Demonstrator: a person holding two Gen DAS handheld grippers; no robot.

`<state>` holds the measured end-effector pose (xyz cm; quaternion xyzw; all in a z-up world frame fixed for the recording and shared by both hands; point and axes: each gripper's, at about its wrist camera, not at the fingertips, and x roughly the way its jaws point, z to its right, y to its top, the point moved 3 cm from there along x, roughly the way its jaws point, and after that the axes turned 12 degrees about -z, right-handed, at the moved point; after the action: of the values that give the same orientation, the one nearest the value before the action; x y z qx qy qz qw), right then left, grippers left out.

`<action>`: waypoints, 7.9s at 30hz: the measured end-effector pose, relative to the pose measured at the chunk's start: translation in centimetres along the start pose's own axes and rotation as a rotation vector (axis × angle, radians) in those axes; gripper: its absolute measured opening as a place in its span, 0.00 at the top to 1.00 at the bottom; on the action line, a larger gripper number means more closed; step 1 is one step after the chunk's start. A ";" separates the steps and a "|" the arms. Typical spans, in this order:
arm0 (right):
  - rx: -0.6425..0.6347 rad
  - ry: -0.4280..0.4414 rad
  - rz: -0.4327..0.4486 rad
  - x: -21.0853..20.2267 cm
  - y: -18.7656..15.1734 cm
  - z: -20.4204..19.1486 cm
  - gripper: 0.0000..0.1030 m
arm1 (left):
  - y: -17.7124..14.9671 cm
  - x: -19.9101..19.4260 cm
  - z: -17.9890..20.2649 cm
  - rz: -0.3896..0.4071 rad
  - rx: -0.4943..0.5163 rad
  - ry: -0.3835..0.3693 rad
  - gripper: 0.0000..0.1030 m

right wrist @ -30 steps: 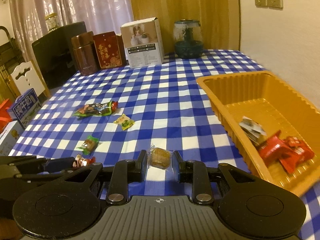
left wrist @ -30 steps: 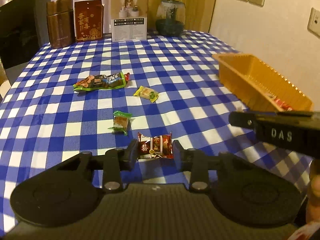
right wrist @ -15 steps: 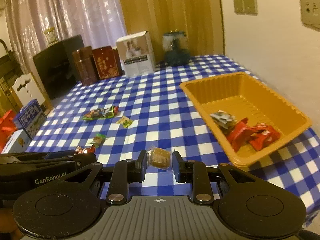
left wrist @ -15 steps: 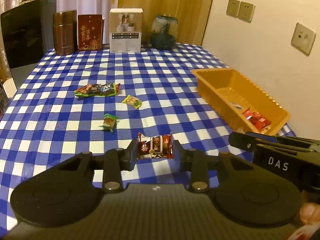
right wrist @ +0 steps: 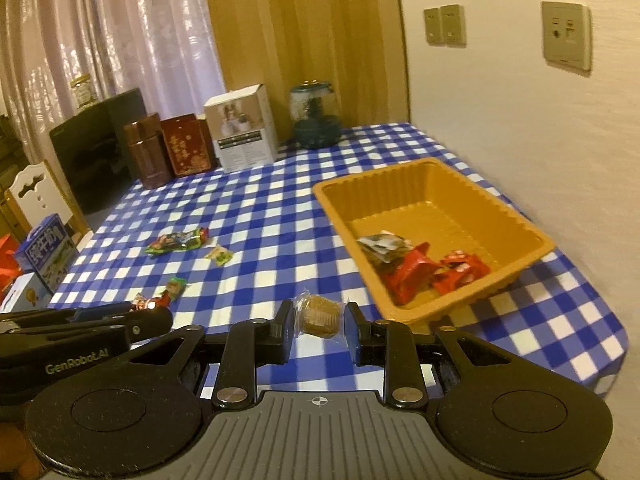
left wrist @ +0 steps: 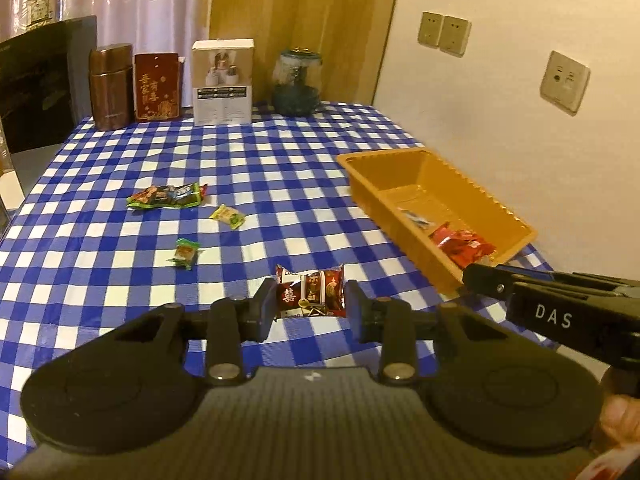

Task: Organize snacks
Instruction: 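Carry the brown candy and brown-red packet over the orange tray with both tools, then open both tools to drop the held snacks into the orange tray, then withdraw both open tools from the tray back over the tablecloth, then lower the left tool onto the green-wrapped candy and close it, then grasp the yellow-green packet with the right tool while the left tool holds the green candy, then carry the green candy and yellow-green packet over the orange tray with both tools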

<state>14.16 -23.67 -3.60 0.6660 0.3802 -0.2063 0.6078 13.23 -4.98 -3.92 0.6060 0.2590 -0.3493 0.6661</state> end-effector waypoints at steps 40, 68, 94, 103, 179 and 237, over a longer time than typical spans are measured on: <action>0.139 -0.088 0.033 0.5 5.6 13.2 0.74 | 7.2 6.9 12.1 0.003 0.172 -0.148 0.68; 0.173 -0.032 0.005 4.4 7.4 15.0 0.74 | 8.0 11.4 9.5 -0.034 0.111 -0.126 0.56; 0.224 0.002 -0.012 1.0 4.5 11.6 0.33 | 4.9 5.9 6.5 -0.015 0.048 -0.092 0.49; 0.174 -0.043 -0.037 -1.1 1.8 8.2 0.33 | 2.5 2.5 4.8 -0.011 0.010 -0.063 0.41; -0.208 0.179 -0.118 19.5 9.0 -7.3 0.39 | 4.5 13.9 -13.6 -0.073 0.043 0.124 0.45; -0.276 0.256 -0.158 19.6 6.6 -10.2 0.73 | 4.1 9.6 -14.1 -0.017 -0.085 0.065 0.83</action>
<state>29.47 -8.59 -11.93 0.5651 0.5300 -0.1128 0.6221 23.52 7.56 -10.53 0.5858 0.3005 -0.3238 0.6795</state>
